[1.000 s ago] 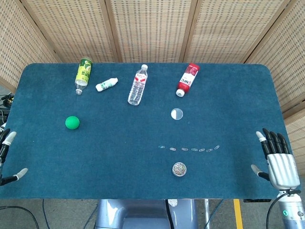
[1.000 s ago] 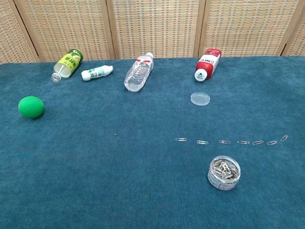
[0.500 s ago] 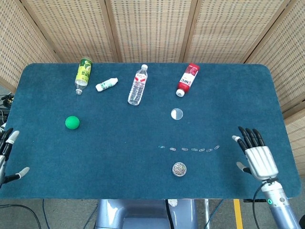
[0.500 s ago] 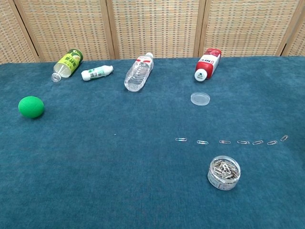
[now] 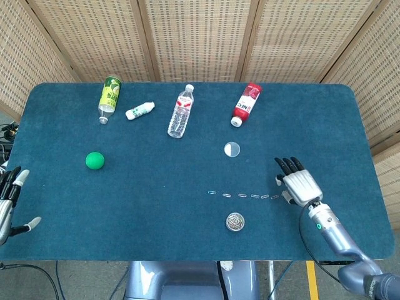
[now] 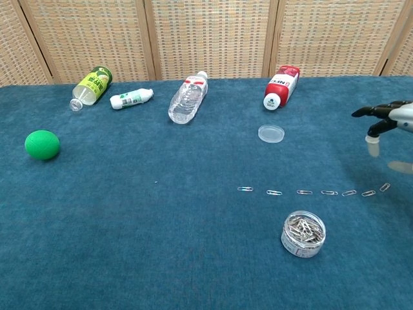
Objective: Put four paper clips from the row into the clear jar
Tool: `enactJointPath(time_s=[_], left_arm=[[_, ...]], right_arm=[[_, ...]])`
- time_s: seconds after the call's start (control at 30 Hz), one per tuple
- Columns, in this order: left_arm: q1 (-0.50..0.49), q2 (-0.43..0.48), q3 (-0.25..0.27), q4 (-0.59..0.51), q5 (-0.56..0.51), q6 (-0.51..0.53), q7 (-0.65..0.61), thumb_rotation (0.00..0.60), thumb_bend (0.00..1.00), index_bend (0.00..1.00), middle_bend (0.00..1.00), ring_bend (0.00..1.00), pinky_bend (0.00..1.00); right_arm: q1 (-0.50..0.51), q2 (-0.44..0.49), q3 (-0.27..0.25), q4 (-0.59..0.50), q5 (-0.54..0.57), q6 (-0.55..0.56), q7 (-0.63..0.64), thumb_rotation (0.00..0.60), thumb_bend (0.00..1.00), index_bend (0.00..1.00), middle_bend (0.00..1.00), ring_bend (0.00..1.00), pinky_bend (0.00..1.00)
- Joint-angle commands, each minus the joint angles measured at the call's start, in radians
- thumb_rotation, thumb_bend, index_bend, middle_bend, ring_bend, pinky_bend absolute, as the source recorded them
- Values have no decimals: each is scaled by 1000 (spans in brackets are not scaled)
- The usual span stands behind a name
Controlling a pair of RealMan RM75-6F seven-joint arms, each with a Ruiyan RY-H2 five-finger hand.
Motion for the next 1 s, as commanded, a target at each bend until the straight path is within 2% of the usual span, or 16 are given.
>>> enactJointPath(time_s=[0.03,0.33,1.0], left_arm=[[-3,-4,0,3,-4,-7,4,600,0,0,0,0,0],[-10,-12,1,5,-14,-22,22,600,0,0,0,0,0],[-14,-20,7,11,-13,-29,29,600,0,0,0,0,0]], right_arm=[[31,-44,3,56,47,-52,-14,600,388,444,0,0,0],[61,-106,-17,147,95,-104,-50,600,389,456,0,0,0],[47,-121,-76,198,51,-70,-24,600,388,475,0,0,0]])
